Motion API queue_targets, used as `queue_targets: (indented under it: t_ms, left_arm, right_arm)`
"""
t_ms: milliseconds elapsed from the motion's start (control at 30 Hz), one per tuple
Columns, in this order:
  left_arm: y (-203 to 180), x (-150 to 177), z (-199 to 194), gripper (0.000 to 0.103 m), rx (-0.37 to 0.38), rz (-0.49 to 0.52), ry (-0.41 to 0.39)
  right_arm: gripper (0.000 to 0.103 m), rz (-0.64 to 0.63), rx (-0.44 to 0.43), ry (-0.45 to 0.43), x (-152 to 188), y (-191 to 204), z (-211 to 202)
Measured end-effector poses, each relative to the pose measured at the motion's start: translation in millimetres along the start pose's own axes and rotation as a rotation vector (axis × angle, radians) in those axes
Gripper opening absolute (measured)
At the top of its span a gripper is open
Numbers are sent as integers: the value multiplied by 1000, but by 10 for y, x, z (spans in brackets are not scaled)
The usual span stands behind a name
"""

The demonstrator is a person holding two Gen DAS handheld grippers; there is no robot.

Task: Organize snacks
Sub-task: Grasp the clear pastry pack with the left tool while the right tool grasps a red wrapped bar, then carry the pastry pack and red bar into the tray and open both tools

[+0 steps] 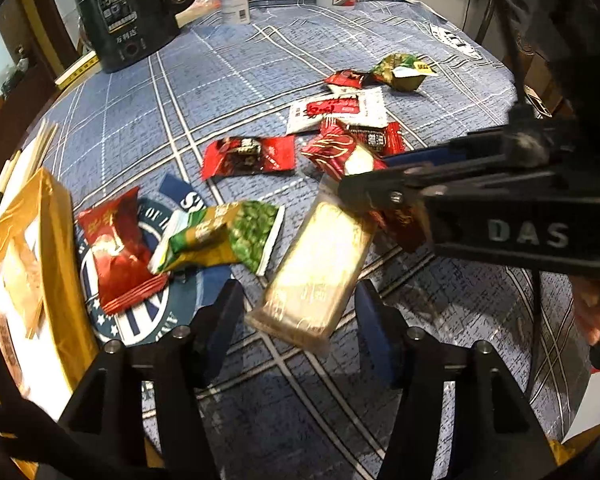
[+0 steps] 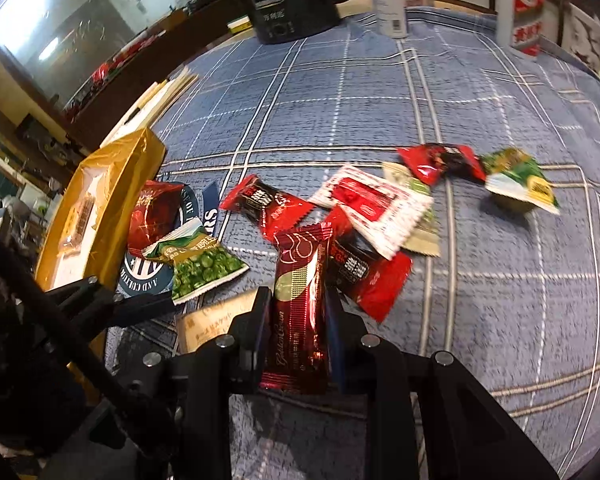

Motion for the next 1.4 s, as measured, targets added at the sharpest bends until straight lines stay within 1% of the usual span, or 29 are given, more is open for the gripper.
queue_targets:
  t_ms: [33,67,100,200,300,500,700,1033,1267,1400]
  left_arm:
    - [0,-8,-6,42,2,6,-5]
    - [-10,-14,-12,37,5,11,-7]
    - [-18,-17,-15,36,3,13,-6]
    - [-13,-2,-34,36,17,0,-5]
    - [36,35,-87,36,49,-45,-5]
    - [109,80,-294,36,86,-103,-37]
    - [144,139,-435,35,93,-127,-54]
    - [275,225,-707,35,92,-162,-101]
    - [396,307,-883,36,67,-175,-120]
    - [539,416,-950,36,47,-203,-119]
  right_arm:
    - [25,5,-1,-5,12,-15,-25]
    - [25,11,-4,-11,21,-27,-55]
    - [25,15,-7,-14,20,-33,-74]
    - [25,32,-18,-27,23,-41,-132]
    - [25,49,-36,-38,39,-50,-178]
    - [25,54,-43,-53,54,-51,-234]
    - [25,52,-46,-63,59,-10,-273]
    - [25,23,-66,-86,38,200,-376]
    - [25,-8,-82,-96,28,404,-411]
    - [25,-25,-98,-98,16,540,-415]
Point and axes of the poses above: each gripper's, at about its wrist camera, not at the fingertips, and z roughly the way its jaws point, y to its left, x to its underside, the point moved 4 cm from there along z, roughly the way its jaws point, and after that the axes turned 3 degrees about x, right-handed, at the moved point
